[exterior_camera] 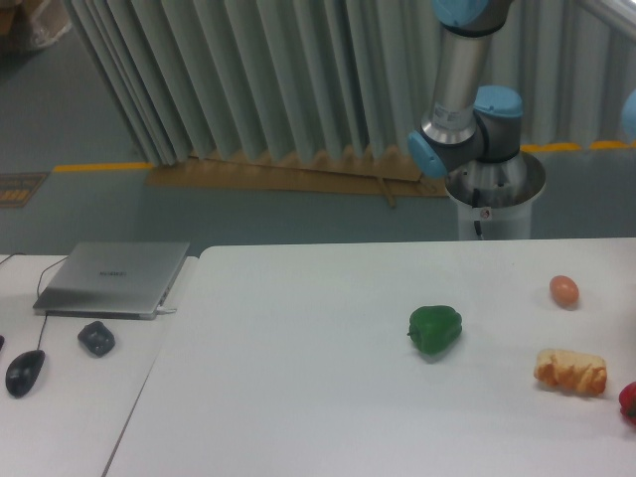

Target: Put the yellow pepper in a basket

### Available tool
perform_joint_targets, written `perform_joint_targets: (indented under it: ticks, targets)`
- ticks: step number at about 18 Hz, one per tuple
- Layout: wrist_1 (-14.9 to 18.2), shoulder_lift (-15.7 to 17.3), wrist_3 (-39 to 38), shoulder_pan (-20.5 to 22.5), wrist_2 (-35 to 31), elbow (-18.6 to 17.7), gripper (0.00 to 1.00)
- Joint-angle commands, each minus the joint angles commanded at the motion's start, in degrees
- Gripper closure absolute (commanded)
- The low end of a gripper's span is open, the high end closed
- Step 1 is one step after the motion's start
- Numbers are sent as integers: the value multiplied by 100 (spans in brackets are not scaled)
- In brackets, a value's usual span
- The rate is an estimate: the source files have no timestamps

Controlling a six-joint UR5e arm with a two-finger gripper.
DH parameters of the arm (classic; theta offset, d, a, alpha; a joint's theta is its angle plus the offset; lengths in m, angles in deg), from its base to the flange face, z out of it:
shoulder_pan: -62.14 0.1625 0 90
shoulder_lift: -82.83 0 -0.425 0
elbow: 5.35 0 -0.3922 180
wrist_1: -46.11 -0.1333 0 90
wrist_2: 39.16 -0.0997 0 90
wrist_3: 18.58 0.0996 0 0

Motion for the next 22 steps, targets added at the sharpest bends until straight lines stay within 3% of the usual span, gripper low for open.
perform_joint_targets:
  ticks: [4,8,22]
  targets:
    - [-51,-263,60,-211,-221,89,0]
    - [-368,-624,87,-430,-239,291,0]
    - [-368,-537,87,-405,-221,186,0]
